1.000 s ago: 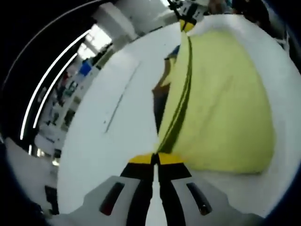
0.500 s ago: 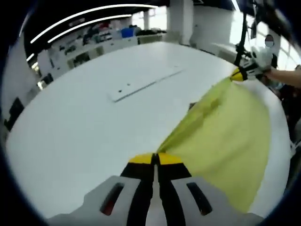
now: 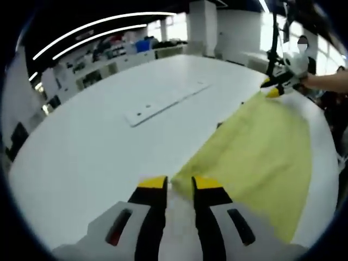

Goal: Fold the garment on the visible template until the final outline fits inside the template.

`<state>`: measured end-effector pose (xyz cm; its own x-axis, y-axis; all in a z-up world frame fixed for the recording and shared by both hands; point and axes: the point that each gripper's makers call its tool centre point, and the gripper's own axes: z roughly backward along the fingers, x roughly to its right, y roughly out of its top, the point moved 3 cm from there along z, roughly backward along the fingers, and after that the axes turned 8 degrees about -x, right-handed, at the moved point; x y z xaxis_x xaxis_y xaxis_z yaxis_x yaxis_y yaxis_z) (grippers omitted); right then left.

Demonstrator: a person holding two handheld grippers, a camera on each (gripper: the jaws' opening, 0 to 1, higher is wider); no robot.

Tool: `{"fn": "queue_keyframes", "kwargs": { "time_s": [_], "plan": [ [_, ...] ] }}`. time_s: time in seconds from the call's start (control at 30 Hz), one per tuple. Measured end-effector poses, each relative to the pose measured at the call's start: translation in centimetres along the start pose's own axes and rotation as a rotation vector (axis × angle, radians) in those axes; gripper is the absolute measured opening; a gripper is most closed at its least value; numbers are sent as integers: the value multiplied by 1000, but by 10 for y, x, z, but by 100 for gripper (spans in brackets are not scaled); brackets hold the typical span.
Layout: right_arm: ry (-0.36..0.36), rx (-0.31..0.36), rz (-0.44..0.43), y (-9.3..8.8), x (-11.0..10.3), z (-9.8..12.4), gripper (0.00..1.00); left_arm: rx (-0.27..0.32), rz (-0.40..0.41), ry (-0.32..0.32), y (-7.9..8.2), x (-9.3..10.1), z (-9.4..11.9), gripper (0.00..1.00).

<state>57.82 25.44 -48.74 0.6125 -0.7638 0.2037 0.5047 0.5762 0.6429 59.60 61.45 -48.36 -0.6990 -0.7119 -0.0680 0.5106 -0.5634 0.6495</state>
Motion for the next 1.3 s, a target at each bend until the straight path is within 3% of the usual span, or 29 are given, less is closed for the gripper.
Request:
{"fn": "queue_keyframes", "kwargs": {
  "time_s": [0.13, 0.27, 0.37, 0.4, 0.5, 0.63, 0.77, 0.87, 0.97, 1.07, 1.2, 1.3],
  "plan": [
    [21, 39, -39, 5, -3, 6, 44, 11, -5, 8, -2, 0, 7, 39],
    [17, 49, -50, 6, -5, 14, 52, 5, -37, 19, -5, 4, 18, 38],
    [16, 60, -55, 7, -7, 20, 53, 13, 11, 12, -5, 8, 23, 54],
    [12, 65, -55, 7, -8, 23, 53, 18, 16, 11, -5, 9, 25, 55],
    [13, 63, -66, 5, -10, 29, 53, 23, -5, 47, -5, 12, 33, 46],
    [12, 74, -81, 3, -12, 39, 52, 29, 19, 47, -6, 16, 40, 50],
    [5, 79, -87, 0, -15, 50, 52, 45, 47, 71, -7, 19, 49, 40],
    [11, 97, -113, 0, -18, 59, 52, 57, 79, 51, -10, 26, 55, 35],
    [7, 103, -117, -2, -21, 66, 52, 67, 101, 38, -14, 32, 60, 23],
    [19, 113, -131, -3, -24, 73, 52, 85, 159, 14, -19, 40, 63, 31],
    [22, 118, -132, -8, -27, 80, 51, 85, 167, 7, -25, 44, 67, 20],
    [50, 128, -164, -13, -31, 86, 50, 115, 244, -38, -28, 50, 71, 29]
  ]
}}
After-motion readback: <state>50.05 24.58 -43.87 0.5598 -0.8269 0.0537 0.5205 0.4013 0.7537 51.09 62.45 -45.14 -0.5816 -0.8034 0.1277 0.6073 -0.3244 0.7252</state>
